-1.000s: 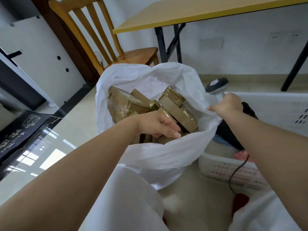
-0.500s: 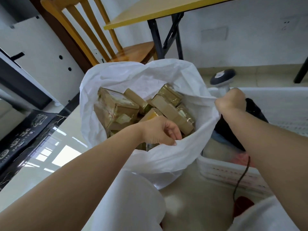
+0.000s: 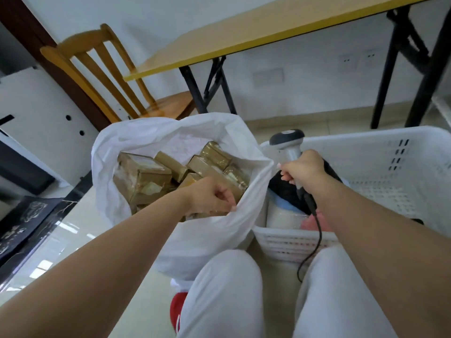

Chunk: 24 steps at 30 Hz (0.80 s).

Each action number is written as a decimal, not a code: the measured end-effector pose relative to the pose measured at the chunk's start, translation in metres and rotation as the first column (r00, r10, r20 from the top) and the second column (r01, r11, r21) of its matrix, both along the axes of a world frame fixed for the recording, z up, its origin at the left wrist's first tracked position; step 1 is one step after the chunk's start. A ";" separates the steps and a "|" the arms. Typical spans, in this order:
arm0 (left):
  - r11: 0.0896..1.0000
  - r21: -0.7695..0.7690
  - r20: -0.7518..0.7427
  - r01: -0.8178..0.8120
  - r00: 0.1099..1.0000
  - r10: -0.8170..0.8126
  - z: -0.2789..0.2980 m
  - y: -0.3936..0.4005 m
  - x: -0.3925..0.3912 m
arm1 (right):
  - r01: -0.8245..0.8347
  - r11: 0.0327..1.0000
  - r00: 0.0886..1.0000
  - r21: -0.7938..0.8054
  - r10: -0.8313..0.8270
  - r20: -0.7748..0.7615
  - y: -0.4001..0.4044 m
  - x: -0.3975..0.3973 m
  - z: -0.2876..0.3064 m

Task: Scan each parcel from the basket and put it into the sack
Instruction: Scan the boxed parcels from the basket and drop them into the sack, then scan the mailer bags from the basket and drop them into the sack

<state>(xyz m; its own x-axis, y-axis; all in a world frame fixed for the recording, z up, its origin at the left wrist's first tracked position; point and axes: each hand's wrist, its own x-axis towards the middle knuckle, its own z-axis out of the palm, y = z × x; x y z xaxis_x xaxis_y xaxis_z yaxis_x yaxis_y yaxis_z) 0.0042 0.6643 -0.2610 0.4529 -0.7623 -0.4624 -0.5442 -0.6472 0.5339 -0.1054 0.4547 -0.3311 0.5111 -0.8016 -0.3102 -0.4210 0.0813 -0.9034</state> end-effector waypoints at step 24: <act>0.867 -0.472 0.294 0.158 0.956 -0.014 -0.043 -0.098 -0.033 | 0.420 0.900 0.905 0.118 -0.425 0.014 -0.033 -0.131 -0.037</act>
<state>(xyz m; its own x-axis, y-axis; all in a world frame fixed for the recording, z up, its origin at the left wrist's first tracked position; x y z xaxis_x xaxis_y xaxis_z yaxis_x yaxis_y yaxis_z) -0.0289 0.5661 -0.3035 0.4274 -0.8975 0.1091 -0.7551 -0.2880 0.5890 -0.2368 0.4218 -0.3679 0.1452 -0.9071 -0.3951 -0.2903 0.3427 -0.8935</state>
